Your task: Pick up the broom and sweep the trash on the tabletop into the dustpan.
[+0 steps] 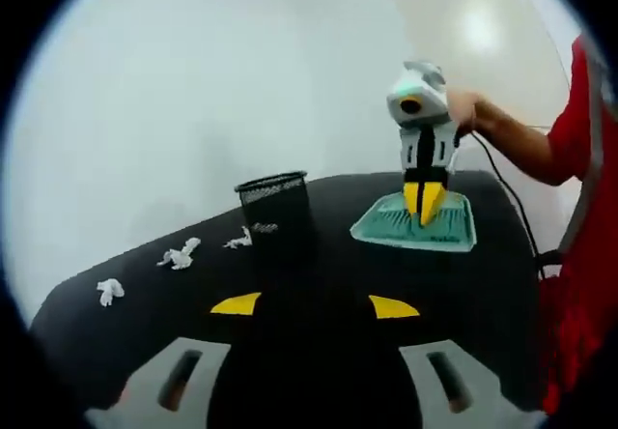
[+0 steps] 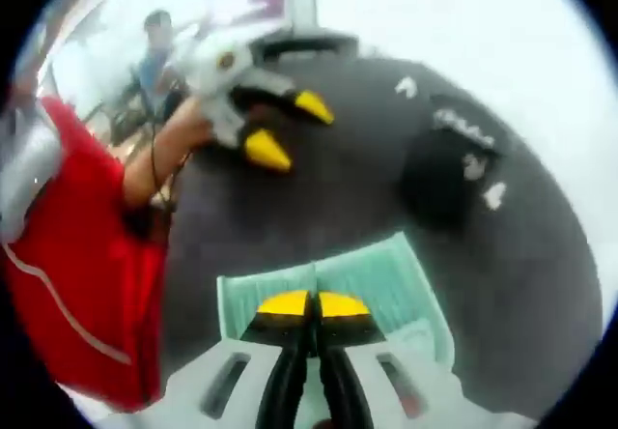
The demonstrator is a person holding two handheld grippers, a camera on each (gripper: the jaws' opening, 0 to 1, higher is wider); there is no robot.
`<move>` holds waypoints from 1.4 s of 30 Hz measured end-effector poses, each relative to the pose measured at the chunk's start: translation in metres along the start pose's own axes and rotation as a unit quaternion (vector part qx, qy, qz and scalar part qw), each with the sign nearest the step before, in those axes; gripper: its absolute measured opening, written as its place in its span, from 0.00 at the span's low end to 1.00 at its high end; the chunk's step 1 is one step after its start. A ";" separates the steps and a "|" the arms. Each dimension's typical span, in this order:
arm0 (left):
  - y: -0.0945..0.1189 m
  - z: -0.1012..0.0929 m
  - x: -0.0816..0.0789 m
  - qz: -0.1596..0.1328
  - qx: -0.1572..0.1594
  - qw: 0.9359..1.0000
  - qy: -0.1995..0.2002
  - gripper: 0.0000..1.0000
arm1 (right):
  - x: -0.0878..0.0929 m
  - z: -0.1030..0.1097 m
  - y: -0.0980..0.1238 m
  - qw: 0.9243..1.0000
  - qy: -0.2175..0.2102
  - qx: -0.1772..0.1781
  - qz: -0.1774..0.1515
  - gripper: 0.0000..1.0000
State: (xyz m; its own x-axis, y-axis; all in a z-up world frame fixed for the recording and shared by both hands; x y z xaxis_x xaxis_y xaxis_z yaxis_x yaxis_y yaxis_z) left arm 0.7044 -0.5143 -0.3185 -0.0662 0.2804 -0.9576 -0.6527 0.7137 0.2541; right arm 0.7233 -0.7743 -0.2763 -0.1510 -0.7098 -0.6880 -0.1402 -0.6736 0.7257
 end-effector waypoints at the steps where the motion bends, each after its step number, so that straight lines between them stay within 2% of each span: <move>1: 0.000 -0.002 -0.002 -0.013 0.011 1.000 0.018 0.33 | 0.001 0.001 0.003 1.000 -0.011 0.012 -0.017 0.04; 2: 0.001 -0.003 -0.004 -0.021 0.016 0.999 0.037 0.28 | 0.001 0.002 0.007 0.999 -0.018 0.023 -0.032 0.04; 4: 0.004 0.000 -0.006 -0.024 0.004 0.996 0.084 0.14 | 0.000 0.005 0.013 0.997 -0.031 0.039 -0.063 0.04; 5: 0.005 -0.001 -0.010 -0.040 0.010 0.995 0.090 0.12 | 0.000 0.007 0.016 0.996 -0.040 0.041 -0.076 0.04; 6: 0.005 -0.005 -0.015 -0.060 0.028 0.991 0.119 0.13 | 0.000 0.010 0.017 0.994 -0.050 0.042 -0.090 0.04; 7: 0.004 -0.011 -0.021 -0.079 0.051 0.983 0.160 0.17 | 0.000 0.013 0.018 0.993 -0.050 0.044 -0.094 0.04; 8: 0.001 -0.018 -0.026 -0.105 0.076 0.970 0.206 0.19 | 0.000 0.015 0.018 0.993 -0.048 0.046 -0.096 0.04; 9: -0.003 -0.025 -0.029 -0.116 0.093 0.961 0.233 0.22 | 0.001 0.019 0.017 0.993 -0.043 0.049 -0.100 0.04; 11: -0.014 -0.033 -0.025 -0.082 0.094 0.965 0.232 0.21 | 0.001 0.025 0.014 0.993 -0.029 0.056 -0.100 0.04; 13: -0.021 -0.038 -0.024 -0.069 0.087 0.969 0.218 0.22 | 0.000 0.029 0.012 0.993 -0.025 0.058 -0.103 0.04; 17: -0.027 -0.044 -0.027 -0.070 0.091 0.967 0.225 0.21 | -0.005 0.036 0.008 0.992 -0.004 0.068 -0.101 0.04; 19: -0.029 -0.047 -0.028 -0.061 0.086 0.972 0.208 0.21 | -0.006 0.038 0.007 0.993 0.001 0.070 -0.100 0.04; 23: -0.031 -0.053 -0.028 -0.062 0.094 0.972 0.204 0.20 | -0.011 0.041 0.002 0.993 0.013 0.070 -0.096 0.04; 27: -0.033 -0.058 -0.025 -0.039 0.097 0.978 0.182 0.18 | -0.014 0.041 -0.003 0.992 0.007 0.066 -0.103 0.04; 31: -0.038 -0.063 -0.018 0.001 0.080 0.987 0.141 0.14 | -0.015 0.041 -0.006 0.992 0.013 0.061 -0.109 0.04; 36: -0.044 -0.073 -0.014 0.031 0.072 0.992 0.095 0.08 | -0.009 0.035 -0.010 0.989 -0.014 0.046 -0.142 0.03; 42: -0.044 -0.074 -0.013 0.032 0.079 0.992 0.093 0.06 | -0.006 0.029 -0.006 0.981 -0.043 0.044 -0.186 0.03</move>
State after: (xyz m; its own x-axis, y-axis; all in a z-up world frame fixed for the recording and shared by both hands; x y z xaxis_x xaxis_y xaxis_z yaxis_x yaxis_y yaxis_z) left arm 0.6785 -0.5969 -0.3269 -0.2510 0.2160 -0.9436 -0.5169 0.7943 0.3193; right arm 0.6970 -0.7600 -0.2758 -0.1545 -0.3959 -0.9052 -0.2850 -0.8594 0.4245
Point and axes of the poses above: the point that each gripper's makers call its tool centre point, and the gripper's own axes: y roughly backward along the fingers, z roughly to its left, x roughly out of its underside, the point moved 9 cm from there along y, roughly backward along the fingers
